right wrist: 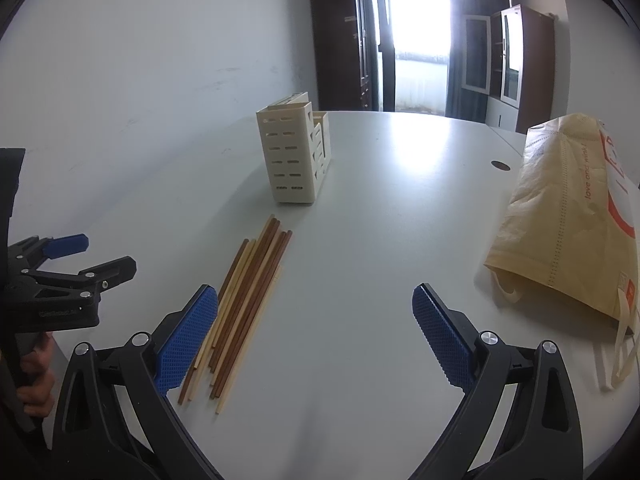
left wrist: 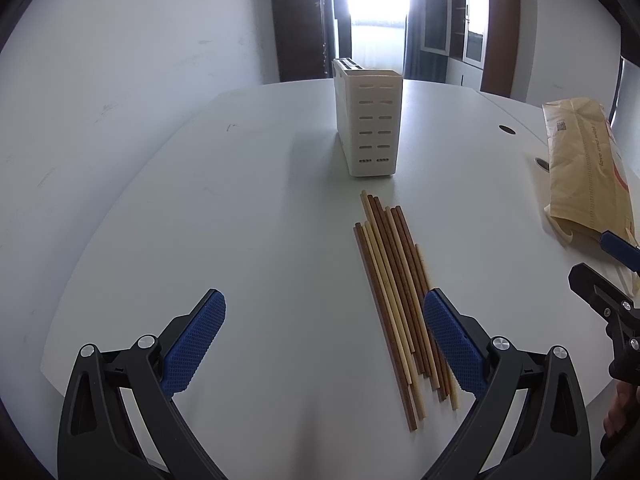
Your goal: Organize utensils
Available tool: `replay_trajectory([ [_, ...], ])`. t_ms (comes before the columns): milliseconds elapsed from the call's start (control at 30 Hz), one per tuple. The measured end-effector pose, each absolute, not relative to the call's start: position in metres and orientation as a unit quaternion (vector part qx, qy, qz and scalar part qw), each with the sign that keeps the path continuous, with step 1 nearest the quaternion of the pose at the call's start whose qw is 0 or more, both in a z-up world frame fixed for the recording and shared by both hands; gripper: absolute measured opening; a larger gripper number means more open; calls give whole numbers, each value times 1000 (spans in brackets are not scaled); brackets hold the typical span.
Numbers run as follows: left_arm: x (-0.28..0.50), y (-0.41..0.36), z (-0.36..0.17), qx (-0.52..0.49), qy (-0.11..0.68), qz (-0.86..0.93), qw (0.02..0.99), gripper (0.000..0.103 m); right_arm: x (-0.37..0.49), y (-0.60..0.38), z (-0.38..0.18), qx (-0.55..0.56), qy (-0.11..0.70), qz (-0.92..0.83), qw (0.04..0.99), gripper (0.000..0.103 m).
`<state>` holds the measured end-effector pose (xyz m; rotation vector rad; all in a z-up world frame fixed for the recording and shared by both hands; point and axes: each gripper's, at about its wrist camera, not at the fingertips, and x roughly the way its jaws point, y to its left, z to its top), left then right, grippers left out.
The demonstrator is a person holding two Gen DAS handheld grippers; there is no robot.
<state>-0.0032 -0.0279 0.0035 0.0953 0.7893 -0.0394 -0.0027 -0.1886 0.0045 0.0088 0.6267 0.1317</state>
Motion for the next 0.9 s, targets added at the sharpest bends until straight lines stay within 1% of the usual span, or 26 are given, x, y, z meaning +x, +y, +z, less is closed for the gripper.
replay_trajectory([
  [67, 2, 2, 3, 42, 385, -23, 922, 97, -3, -190, 5, 5, 308, 64, 949, 99],
  [900, 3, 2, 2, 38, 386, -27, 921, 97, -3, -188, 5, 5, 312, 59, 948, 99],
])
